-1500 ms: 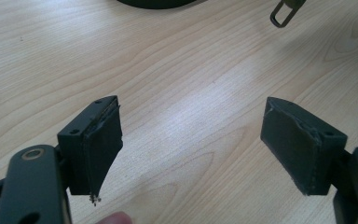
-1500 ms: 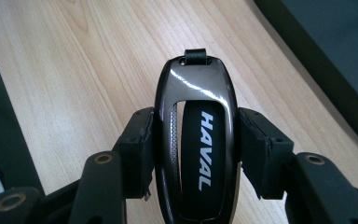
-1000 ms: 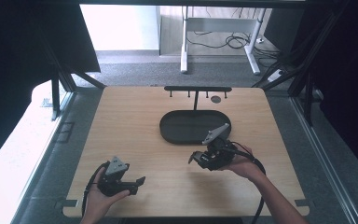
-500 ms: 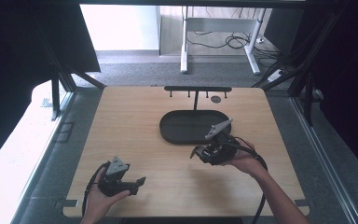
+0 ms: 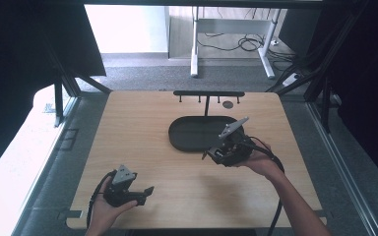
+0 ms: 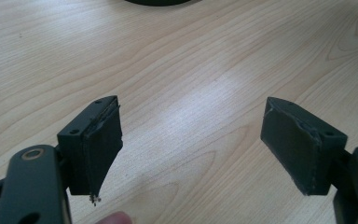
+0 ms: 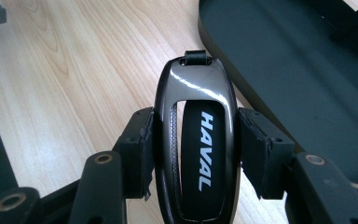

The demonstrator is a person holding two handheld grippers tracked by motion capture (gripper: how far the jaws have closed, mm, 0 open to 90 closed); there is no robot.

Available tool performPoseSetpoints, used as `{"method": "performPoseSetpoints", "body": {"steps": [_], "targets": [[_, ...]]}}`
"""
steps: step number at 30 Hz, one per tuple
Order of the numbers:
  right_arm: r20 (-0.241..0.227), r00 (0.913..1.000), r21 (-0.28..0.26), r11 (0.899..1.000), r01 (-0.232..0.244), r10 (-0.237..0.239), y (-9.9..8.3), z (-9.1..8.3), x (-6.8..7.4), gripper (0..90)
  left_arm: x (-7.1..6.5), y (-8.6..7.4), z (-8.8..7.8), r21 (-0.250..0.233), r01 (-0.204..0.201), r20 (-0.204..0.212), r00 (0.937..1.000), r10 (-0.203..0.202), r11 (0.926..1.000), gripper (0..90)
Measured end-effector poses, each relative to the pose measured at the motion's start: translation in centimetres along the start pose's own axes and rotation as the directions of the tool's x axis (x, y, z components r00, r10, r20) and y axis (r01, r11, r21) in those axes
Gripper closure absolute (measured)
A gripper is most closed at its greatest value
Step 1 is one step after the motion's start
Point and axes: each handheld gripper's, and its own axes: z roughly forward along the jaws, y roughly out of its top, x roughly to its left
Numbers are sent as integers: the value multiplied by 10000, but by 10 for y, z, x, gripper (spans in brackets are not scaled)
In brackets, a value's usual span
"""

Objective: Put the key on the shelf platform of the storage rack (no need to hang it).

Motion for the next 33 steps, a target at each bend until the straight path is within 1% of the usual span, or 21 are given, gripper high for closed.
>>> {"method": "performPoseSetpoints", "body": {"steps": [15,18,20,28,33], "targets": [[143,9999,3,10000,-21,21,18,0,-13,497,0,0,1,37,-20,25,10000,20,10000,208],[70,10000,-8,10000,23,-23,22,0,-15,497,0,0,1,9,-22,19,10000,22,10000,208],[26,10000,22,10000,11,-11,25,0,-18,497,-1,0,1,-16,1,12,10000,-1,10000,208],[229,9997,118,9999,-63,60,36,3,-29,497,0,1,0,-17,-15,6,10000,15,10000,207],[294,9995,188,9998,-64,59,43,8,-37,497,0,1,-1,-42,0,-4,10000,0,10000,207]]}}
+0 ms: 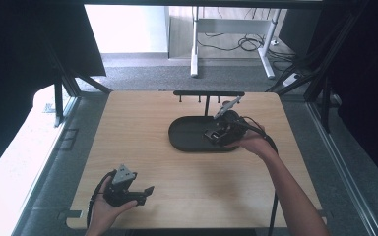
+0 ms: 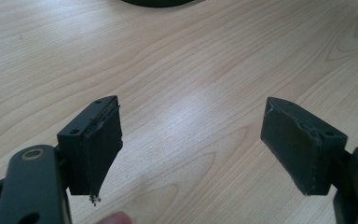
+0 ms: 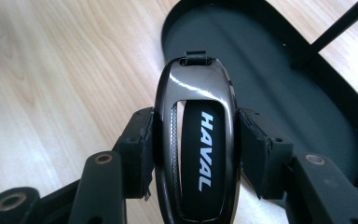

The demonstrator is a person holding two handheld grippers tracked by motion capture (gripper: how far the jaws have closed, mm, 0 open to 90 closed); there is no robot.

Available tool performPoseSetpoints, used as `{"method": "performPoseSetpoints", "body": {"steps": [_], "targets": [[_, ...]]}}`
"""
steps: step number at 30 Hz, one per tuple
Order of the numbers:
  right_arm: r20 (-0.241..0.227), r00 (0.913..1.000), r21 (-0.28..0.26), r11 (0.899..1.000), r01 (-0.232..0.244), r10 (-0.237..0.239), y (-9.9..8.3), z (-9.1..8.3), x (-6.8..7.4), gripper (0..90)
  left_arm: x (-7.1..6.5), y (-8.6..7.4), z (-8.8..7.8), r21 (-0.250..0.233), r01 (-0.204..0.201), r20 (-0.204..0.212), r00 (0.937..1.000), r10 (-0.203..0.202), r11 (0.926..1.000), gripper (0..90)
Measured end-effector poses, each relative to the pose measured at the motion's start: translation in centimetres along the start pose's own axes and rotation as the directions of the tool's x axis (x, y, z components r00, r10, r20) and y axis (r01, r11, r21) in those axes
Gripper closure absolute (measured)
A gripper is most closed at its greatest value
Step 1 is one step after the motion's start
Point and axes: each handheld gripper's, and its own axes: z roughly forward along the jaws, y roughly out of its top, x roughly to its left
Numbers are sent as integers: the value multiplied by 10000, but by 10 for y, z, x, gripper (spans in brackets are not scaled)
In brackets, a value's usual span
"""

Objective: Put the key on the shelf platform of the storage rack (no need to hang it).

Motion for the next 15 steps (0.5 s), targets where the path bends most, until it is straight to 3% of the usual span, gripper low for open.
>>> {"method": "performPoseSetpoints", "body": {"steps": [15], "targets": [[75,9996,43,9996,-271,271,8,17,-24,497,2,0,-1,-8,-15,12,10000,15,10000,207]]}}
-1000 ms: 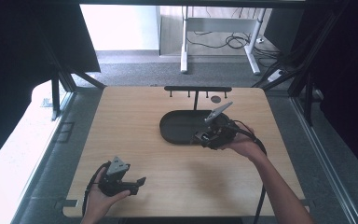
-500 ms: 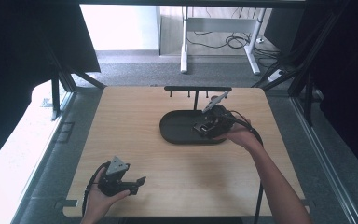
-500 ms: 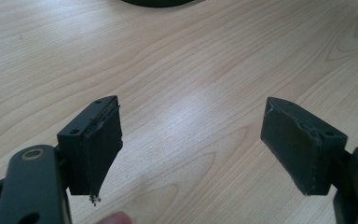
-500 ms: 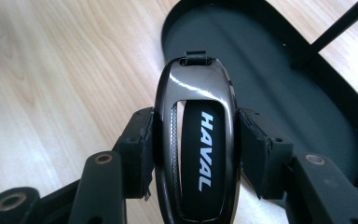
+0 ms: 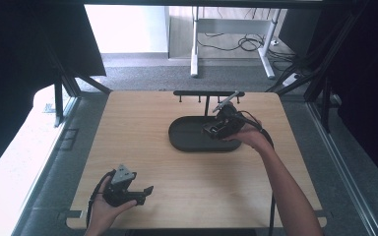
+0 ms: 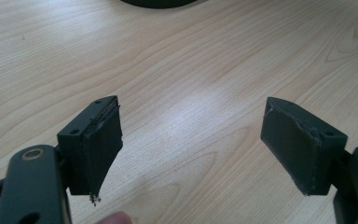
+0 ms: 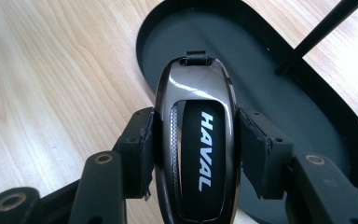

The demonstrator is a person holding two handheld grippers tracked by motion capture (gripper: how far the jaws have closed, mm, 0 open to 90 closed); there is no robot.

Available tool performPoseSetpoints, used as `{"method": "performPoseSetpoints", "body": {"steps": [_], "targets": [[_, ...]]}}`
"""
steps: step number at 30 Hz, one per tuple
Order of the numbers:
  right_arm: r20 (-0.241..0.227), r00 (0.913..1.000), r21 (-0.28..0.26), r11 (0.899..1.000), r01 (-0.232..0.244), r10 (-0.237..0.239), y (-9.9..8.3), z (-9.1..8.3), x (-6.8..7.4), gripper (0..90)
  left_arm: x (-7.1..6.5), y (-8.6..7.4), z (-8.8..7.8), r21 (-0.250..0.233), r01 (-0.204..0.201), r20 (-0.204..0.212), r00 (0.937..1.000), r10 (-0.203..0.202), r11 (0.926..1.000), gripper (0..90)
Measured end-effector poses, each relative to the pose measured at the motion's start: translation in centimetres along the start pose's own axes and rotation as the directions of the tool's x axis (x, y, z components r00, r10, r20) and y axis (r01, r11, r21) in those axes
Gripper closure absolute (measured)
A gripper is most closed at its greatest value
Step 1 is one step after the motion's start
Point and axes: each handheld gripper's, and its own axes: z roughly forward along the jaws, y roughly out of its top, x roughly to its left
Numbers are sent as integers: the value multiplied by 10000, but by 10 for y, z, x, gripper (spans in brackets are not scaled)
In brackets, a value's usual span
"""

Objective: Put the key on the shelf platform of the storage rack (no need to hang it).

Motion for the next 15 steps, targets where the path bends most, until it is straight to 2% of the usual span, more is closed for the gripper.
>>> {"method": "performPoseSetpoints", "body": {"steps": [9,15], "targets": [[38,9999,32,9999,-164,164,3,14,-9,497,-1,0,0,13,-24,15,10000,24,10000,207],[91,9999,-125,9999,-105,106,5,19,-12,497,0,0,0,7,-26,24,10000,26,10000,207]]}}
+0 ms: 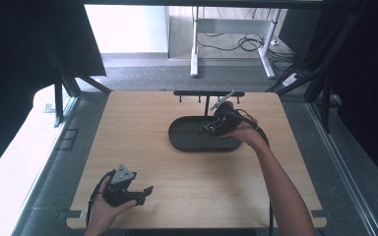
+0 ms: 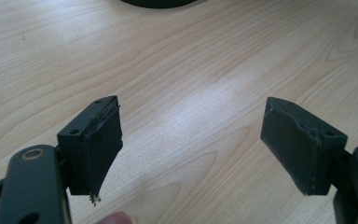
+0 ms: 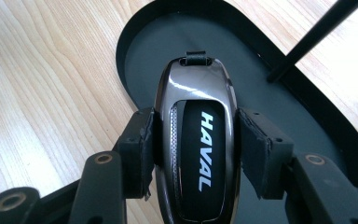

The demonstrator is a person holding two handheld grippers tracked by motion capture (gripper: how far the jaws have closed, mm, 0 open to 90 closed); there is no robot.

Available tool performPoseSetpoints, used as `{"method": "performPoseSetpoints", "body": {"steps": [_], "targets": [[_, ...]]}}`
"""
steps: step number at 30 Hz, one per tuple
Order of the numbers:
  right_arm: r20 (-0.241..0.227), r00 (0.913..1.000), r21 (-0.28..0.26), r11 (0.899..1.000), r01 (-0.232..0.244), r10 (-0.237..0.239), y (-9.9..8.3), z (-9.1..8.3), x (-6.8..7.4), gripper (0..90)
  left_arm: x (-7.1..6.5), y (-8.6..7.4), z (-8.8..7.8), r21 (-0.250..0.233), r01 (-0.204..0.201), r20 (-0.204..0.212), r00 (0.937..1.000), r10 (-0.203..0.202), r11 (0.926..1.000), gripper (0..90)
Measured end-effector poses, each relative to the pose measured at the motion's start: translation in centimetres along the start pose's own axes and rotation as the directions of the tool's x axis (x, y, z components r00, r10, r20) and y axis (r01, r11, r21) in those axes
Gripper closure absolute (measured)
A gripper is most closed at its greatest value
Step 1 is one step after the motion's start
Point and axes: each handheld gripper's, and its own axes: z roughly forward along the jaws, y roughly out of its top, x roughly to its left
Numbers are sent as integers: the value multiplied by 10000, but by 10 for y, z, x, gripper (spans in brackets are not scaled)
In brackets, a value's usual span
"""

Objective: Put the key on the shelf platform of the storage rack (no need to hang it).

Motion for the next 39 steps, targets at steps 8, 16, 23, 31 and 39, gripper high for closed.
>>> {"method": "performPoseSetpoints", "body": {"steps": [8,16,23,31,39], "targets": [[179,9997,149,9998,133,-136,4,13,0,497,-1,0,1,1,-17,39,10000,17,10000,207],[226,9995,436,9988,215,-225,6,29,0,497,-1,0,1,8,-52,31,10000,52,10000,207],[325,9992,644,9977,228,-249,6,37,0,496,-1,0,2,32,-25,44,10000,25,10000,207],[502,9986,886,9960,137,-182,6,44,-4,496,-2,0,3,92,-91,85,9999,90,9999,207],[631,9979,1079,9942,54,-122,4,49,-7,496,-2,0,3,50,-51,62,10000,51,10000,207]]}}
